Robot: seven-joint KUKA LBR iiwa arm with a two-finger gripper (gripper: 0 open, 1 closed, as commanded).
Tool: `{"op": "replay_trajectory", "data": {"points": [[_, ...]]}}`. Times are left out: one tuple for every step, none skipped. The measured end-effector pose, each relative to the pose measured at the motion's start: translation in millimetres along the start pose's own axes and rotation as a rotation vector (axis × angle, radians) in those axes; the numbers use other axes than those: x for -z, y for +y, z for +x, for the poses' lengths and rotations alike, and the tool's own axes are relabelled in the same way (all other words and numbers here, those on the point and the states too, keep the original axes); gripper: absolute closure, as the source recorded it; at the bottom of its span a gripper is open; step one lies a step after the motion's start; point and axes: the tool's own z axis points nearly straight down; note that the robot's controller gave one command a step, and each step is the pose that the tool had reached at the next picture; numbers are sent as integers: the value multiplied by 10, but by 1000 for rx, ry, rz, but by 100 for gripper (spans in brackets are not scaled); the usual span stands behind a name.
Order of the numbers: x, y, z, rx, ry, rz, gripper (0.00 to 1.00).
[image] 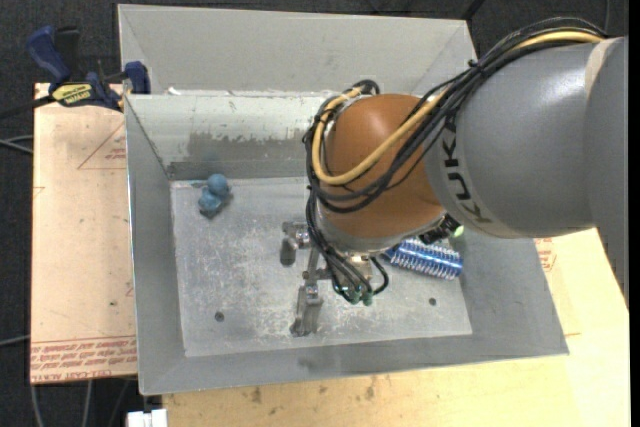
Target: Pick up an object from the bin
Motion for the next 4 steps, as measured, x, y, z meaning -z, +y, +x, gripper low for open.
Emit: {"op": "replay_trajectory", "data": {"points": [[-1006,497,-196,175,-3,0,0],[-812,-931,-270,233,-8,4,0],[-842,-783,-1540,93,-18,-2,0],[-168,-865,-1141,387,-13,2,0]]}}
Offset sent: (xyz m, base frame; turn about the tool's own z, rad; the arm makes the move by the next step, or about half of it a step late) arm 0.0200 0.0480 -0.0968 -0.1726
